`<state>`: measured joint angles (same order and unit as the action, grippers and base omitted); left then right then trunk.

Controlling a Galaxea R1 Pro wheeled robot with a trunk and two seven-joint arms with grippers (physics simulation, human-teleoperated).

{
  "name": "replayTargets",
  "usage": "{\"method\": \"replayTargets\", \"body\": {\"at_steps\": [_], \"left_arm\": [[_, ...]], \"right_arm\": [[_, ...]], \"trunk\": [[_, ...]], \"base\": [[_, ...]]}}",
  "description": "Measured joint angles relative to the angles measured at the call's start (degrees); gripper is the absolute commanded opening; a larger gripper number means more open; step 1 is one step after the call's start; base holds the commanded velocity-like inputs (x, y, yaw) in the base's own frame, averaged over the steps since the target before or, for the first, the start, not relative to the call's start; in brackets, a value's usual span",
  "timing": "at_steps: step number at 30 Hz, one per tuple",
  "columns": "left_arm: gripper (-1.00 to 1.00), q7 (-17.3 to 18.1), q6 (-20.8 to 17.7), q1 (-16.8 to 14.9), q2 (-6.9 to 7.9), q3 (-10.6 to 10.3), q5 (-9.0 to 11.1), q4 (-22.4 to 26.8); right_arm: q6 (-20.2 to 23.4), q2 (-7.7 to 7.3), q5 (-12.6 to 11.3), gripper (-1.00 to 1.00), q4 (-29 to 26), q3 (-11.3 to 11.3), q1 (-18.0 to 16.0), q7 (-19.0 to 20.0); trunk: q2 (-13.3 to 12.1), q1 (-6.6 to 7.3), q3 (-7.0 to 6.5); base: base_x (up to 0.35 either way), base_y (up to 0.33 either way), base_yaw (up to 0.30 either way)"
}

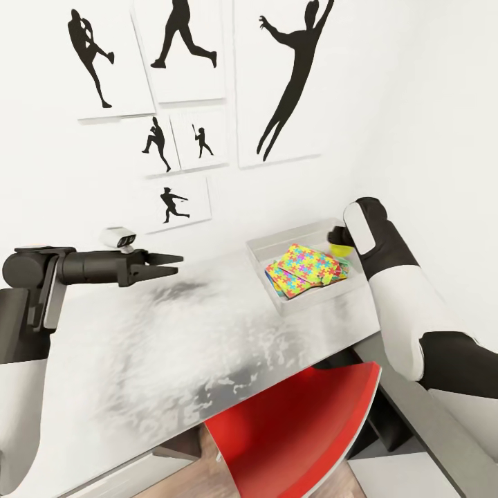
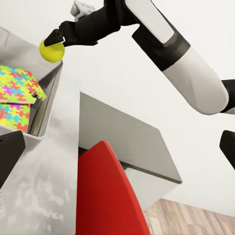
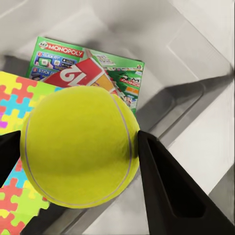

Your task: Put all the toys in the child's room - the three board games (two on the bed and one on the table), the two jigsaw puzzles on the table, and the tennis ball on the table - inside the toy box on the table in the child's room.

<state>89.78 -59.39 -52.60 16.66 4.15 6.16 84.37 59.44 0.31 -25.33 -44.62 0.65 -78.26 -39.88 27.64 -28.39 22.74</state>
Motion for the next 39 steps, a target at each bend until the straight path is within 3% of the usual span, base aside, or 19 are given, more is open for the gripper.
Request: {"method": "replayTargets", "body": {"at_steps": [10, 13, 17, 21, 26, 30, 39], "left_arm": [[1.0, 0.0, 0.0, -0.3, 1.09, 0.4, 0.4, 0.0], [1.0, 0.0, 0.0, -0.3, 1.08, 1.7, 0.4, 0.0], [1.0, 0.0, 0.0, -0.3, 1.07, 2.5, 0.4, 0.0], [1.0, 0.0, 0.0, -0.4, 1.08, 2.6, 0.4, 0.0], [1.0, 0.0, 0.0, -0.4, 1.08, 2.6, 0.4, 0.0], [1.0, 0.0, 0.0, -0.4, 1.08, 2.6, 0.3, 0.0], [1.0, 0.0, 0.0, -0.4, 1.08, 2.5, 0.2, 0.0]], "right_arm": [[0.0, -0.06, 0.7, -1.0, 0.0, -0.1, 0.0, 0.0], [0.0, -0.12, 0.7, -1.0, 0.0, -0.1, -0.5, 0.0], [0.0, -0.25, 0.7, -1.0, 0.6, 0.0, -4.0, 0.0], [-0.1, -0.44, 1.2, -1.0, 2.4, 0.0, -5.5, -0.1], [-3.4, -1.48, 4.4, -1.0, 4.5, 0.0, -5.8, -0.1], [-5.2, -1.83, 4.9, -1.0, 8.0, -0.1, -5.7, 0.0], [-7.4, -1.83, 4.9, -1.0, 9.3, 0.0, -5.5, 0.2]], "trunk": [[0.0, 0.0, 0.0], [0.0, 0.0, 0.0], [0.0, 0.0, -0.01], [0.0, 0.0, 0.0], [0.0, 0.0, 0.0], [0.0, 0.0, 0.0], [0.0, 0.0, 0.0]], "base": [[0.0, 0.0, 0.0], [0.0, 0.0, 0.0], [0.0, 0.0, 0.0], [0.0, 0.0, 0.0], [0.0, 0.0, 0.0], [0.0, 0.0, 0.0], [0.0, 0.0, 0.0]]}}
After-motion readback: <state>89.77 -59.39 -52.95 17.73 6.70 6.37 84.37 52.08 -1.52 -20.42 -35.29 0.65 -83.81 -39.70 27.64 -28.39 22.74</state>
